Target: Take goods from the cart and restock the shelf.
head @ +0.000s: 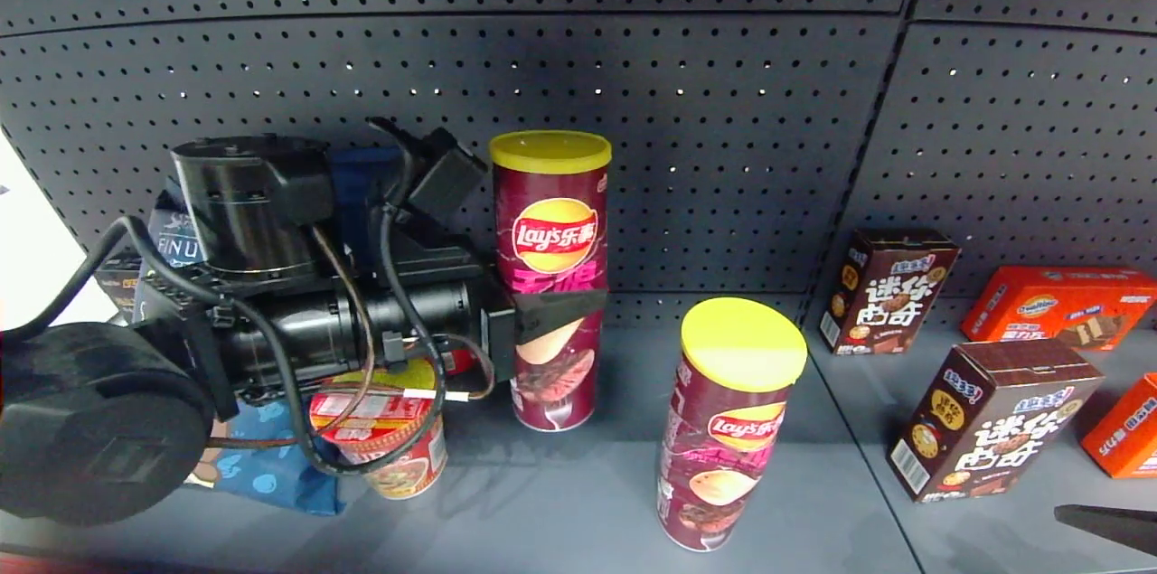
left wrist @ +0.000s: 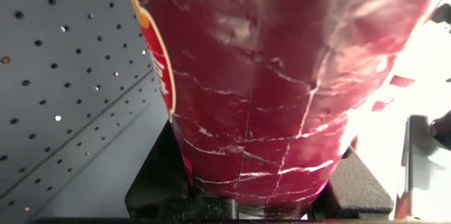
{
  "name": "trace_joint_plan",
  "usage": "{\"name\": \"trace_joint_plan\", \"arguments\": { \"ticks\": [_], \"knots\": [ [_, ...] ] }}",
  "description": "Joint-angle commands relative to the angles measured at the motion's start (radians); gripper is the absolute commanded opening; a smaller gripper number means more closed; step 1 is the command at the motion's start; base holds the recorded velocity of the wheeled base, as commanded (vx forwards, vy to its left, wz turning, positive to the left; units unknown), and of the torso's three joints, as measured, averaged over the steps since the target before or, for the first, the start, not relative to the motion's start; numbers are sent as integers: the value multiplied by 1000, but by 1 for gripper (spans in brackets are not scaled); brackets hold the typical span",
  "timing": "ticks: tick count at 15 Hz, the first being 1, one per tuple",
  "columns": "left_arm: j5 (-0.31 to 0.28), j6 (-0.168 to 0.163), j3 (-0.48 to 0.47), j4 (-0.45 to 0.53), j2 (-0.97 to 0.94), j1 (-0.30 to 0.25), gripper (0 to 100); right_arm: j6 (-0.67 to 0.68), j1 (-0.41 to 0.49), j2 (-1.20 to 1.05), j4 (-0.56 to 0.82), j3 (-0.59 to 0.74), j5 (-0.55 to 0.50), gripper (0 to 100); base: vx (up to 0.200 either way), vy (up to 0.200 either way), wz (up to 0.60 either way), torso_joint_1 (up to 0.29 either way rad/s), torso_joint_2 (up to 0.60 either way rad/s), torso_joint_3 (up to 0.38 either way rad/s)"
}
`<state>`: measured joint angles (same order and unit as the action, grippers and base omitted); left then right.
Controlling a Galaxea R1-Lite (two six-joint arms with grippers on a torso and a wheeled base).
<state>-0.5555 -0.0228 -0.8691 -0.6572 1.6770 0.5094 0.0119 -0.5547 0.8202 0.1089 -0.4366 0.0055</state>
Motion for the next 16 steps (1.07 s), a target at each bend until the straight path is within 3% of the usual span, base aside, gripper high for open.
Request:
{"name": "trace_joint_plan", "arguments": {
  "ticks": [1, 3, 5, 9, 16],
  "knots": [
    [2, -3, -33, 44, 38, 9, 0, 0, -2, -9, -5, 13, 8, 100, 0, 0, 0, 0, 0, 0],
    [-1, -14, -64, 119, 38, 11, 0, 0, -2, -18, -5, 15, 10, 100, 0, 0, 0, 0, 0, 0],
    [19, -55, -77, 125, 47, 14, 0, 0, -2, -19, -5, 16, 11, 100, 0, 0, 0, 0, 0, 0],
    [19, -57, -188, 240, 72, 15, 0, -1, -2, -16, -5, 15, 24, 100, 0, 0, 0, 0, 0, 0],
    [138, -52, -320, 130, 268, 28, 0, -1, 4, 14, -6, -10, 17, 100, 0, 0, 0, 0, 0, 0]
  ]
}}
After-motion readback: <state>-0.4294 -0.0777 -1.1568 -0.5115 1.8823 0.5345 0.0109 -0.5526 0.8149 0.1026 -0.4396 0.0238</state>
